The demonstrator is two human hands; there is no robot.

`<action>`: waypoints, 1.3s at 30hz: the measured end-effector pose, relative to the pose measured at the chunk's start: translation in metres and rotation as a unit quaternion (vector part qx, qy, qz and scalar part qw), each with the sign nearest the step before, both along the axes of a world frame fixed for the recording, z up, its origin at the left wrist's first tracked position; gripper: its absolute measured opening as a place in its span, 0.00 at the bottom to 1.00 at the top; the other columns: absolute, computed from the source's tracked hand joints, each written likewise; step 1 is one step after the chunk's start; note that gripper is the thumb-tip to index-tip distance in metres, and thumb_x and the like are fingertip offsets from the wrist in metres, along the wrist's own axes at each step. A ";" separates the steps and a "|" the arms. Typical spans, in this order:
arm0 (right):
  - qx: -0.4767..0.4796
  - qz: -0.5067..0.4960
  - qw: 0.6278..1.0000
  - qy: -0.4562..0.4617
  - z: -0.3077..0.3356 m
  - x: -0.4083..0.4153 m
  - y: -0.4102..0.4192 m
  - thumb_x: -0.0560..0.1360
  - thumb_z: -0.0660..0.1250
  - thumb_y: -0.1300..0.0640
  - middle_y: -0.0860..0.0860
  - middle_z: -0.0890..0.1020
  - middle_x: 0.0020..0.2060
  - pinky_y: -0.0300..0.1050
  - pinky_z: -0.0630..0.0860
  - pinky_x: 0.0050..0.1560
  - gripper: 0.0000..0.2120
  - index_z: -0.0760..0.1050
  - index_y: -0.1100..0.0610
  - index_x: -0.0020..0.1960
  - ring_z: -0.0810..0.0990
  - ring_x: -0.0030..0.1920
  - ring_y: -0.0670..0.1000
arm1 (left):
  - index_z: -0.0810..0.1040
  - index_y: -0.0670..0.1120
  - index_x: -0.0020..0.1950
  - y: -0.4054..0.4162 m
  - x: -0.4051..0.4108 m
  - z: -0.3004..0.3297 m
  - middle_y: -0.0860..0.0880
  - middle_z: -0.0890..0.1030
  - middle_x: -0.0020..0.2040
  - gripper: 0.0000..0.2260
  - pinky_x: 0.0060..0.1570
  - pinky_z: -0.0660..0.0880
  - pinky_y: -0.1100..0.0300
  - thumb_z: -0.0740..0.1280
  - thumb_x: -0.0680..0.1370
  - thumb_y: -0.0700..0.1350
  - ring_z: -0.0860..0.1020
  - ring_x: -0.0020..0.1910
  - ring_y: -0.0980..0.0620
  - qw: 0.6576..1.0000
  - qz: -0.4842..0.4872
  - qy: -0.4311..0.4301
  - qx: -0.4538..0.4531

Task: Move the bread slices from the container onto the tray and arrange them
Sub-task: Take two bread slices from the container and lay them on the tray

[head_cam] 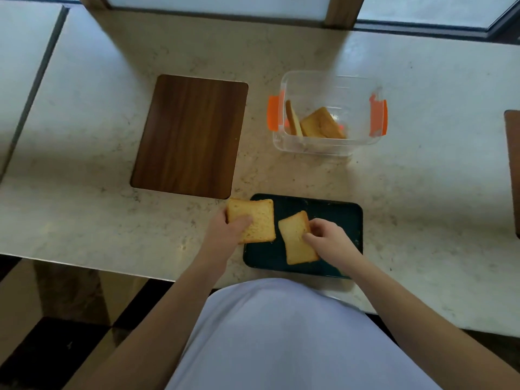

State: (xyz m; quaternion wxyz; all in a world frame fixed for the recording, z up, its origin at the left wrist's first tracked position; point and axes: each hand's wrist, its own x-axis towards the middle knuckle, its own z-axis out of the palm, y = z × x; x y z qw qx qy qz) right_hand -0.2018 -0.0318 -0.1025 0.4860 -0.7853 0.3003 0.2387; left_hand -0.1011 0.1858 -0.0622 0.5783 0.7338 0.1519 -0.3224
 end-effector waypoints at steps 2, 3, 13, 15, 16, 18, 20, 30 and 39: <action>-0.008 0.026 1.000 -0.010 0.001 0.008 0.000 0.76 0.67 0.51 0.42 0.82 0.46 0.39 0.78 0.38 0.08 0.77 0.43 0.55 0.81 0.45 0.43 | 0.77 0.57 0.50 0.002 0.004 0.001 0.54 0.83 0.49 0.08 0.34 0.77 0.67 0.73 0.76 0.45 0.83 0.44 0.59 1.000 0.005 -0.007 -0.004; -0.006 0.032 0.999 -0.019 0.003 0.013 0.000 0.76 0.67 0.51 0.41 0.83 0.46 0.38 0.77 0.37 0.08 0.77 0.42 0.54 0.81 0.45 0.43 | 0.77 0.57 0.51 0.003 0.006 0.001 0.54 0.82 0.49 0.08 0.32 0.77 0.69 0.72 0.77 0.45 0.83 0.42 0.60 1.000 0.005 -0.013 -0.003; 0.394 -0.470 0.786 0.074 -0.001 0.026 0.043 0.74 0.67 0.69 0.60 0.80 0.52 0.53 0.82 0.44 0.12 0.74 0.60 0.55 0.81 0.54 0.58 | 0.73 0.58 0.49 0.020 0.010 -0.001 0.52 0.79 0.47 0.07 0.40 0.75 0.60 0.70 0.77 0.49 0.79 0.46 0.54 0.988 -0.042 -0.115 0.095; 0.393 -0.504 0.763 0.095 -0.005 0.018 0.051 0.75 0.69 0.69 0.60 0.80 0.49 0.50 0.81 0.43 0.10 0.75 0.61 0.54 0.81 0.52 0.58 | 0.72 0.59 0.48 0.020 0.011 0.000 0.53 0.78 0.47 0.08 0.39 0.75 0.61 0.70 0.77 0.49 0.78 0.45 0.55 0.983 -0.053 -0.140 0.108; 0.399 -0.515 0.752 0.099 -0.007 0.016 0.054 0.75 0.69 0.70 0.60 0.80 0.50 0.49 0.81 0.44 0.10 0.75 0.62 0.55 0.81 0.53 0.58 | 0.71 0.60 0.47 0.020 0.011 0.000 0.53 0.79 0.46 0.08 0.39 0.76 0.61 0.70 0.77 0.49 0.78 0.44 0.55 0.981 -0.059 -0.149 0.109; 0.414 -0.519 0.742 0.093 -0.009 0.017 0.059 0.77 0.68 0.70 0.62 0.80 0.55 0.49 0.82 0.49 0.10 0.74 0.64 0.57 0.82 0.56 0.59 | 0.71 0.60 0.45 0.020 0.011 0.001 0.52 0.79 0.45 0.09 0.42 0.77 0.58 0.70 0.77 0.48 0.78 0.43 0.55 0.978 -0.069 -0.163 0.110; 0.417 -0.501 0.754 0.081 -0.010 0.023 0.063 0.77 0.68 0.70 0.64 0.80 0.55 0.50 0.81 0.55 0.08 0.74 0.66 0.55 0.82 0.57 0.60 | 0.71 0.60 0.45 0.021 0.011 0.000 0.51 0.79 0.46 0.09 0.43 0.77 0.57 0.69 0.77 0.48 0.78 0.43 0.55 0.976 -0.078 -0.168 0.114; 0.070 -0.240 0.965 0.073 -0.016 0.018 0.049 0.69 0.78 0.64 0.55 0.76 0.58 0.44 0.81 0.44 0.33 0.66 0.60 0.69 0.79 0.53 0.51 | 0.74 0.57 0.53 0.033 0.013 -0.008 0.51 0.80 0.46 0.07 0.37 0.75 0.60 0.70 0.77 0.49 0.79 0.45 0.53 0.980 -0.074 -0.139 0.121; -0.105 -0.075 0.991 -0.031 -0.021 0.031 0.050 0.68 0.79 0.60 0.54 0.70 0.61 0.52 0.77 0.57 0.36 0.65 0.58 0.70 0.75 0.57 0.53 | 0.74 0.60 0.47 0.037 0.005 -0.011 0.56 0.80 0.46 0.08 0.33 0.73 0.68 0.71 0.76 0.48 0.80 0.41 0.59 0.993 -0.033 -0.077 0.080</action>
